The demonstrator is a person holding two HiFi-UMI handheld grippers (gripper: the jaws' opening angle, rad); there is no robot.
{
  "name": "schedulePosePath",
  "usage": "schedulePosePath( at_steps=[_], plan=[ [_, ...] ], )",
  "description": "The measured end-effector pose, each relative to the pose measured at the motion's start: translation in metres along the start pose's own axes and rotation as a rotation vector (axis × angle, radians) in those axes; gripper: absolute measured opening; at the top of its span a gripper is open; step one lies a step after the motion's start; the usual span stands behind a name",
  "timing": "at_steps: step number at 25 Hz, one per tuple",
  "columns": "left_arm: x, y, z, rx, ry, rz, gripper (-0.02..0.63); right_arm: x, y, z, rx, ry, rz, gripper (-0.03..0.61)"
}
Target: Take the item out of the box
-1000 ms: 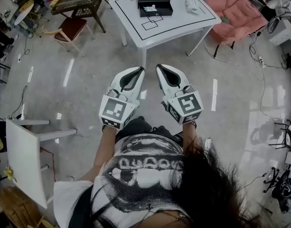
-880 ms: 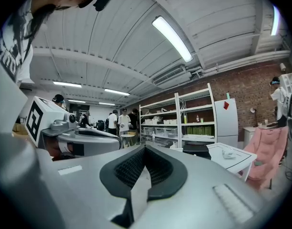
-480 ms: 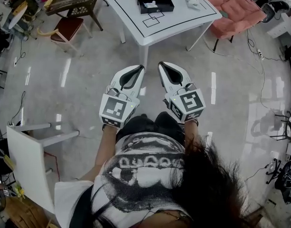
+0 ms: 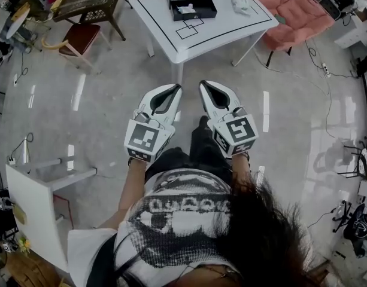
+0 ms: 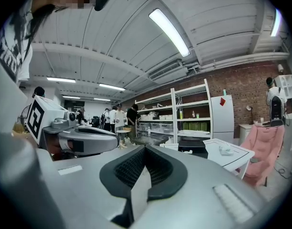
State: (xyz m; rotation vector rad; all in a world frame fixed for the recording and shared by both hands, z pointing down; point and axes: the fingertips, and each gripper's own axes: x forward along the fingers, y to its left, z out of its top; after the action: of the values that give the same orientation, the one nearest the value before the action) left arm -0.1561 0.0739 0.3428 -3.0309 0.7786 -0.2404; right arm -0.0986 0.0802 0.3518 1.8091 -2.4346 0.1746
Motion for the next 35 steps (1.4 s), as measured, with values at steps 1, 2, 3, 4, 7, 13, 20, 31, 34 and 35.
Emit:
schedulePosePath(
  at_steps=[1, 2, 3, 4, 7, 13, 20, 31, 34, 35],
  plan=[
    [0.006, 0.002, 0.0, -0.001, 0.003, 0.006, 0.0, 0.003, -0.007, -0.001, 0.003, 0.0, 0.003, 0.005],
    [0.013, 0.004, 0.0, -0.002, 0.006, 0.014, 0.0, 0.005, -0.014, -0.001, 0.006, -0.001, 0.007, 0.005],
    [0.021, 0.007, -0.001, -0.003, 0.009, 0.023, 0.0, 0.009, -0.022, -0.001, 0.007, -0.002, 0.011, 0.004],
    [0.029, 0.009, -0.001, -0.004, 0.012, 0.031, 0.0, 0.012, -0.03, -0.002, 0.008, -0.004, 0.016, 0.005],
    [0.059, 0.017, 0.0, -0.002, 0.024, 0.052, 0.0, 0.025, -0.06, 0.0, 0.012, -0.013, 0.03, 0.005],
    [0.138, 0.026, 0.012, -0.005, 0.035, 0.095, 0.0, 0.052, -0.137, 0.009, 0.012, -0.026, 0.088, 0.005],
    [0.222, 0.016, 0.024, 0.003, 0.054, 0.137, 0.0, 0.074, -0.211, 0.014, 0.009, -0.031, 0.166, 0.005],
    [0.274, 0.017, 0.024, -0.008, 0.096, 0.232, 0.0, 0.095, -0.261, 0.006, 0.036, -0.023, 0.267, 0.005],
    [0.275, 0.022, 0.025, -0.019, 0.1, 0.256, 0.0, 0.099, -0.265, 0.005, 0.04, -0.02, 0.28, 0.005],
    [0.275, 0.023, 0.025, -0.021, 0.103, 0.264, 0.0, 0.1, -0.266, 0.005, 0.044, -0.02, 0.284, 0.005]
  ],
)
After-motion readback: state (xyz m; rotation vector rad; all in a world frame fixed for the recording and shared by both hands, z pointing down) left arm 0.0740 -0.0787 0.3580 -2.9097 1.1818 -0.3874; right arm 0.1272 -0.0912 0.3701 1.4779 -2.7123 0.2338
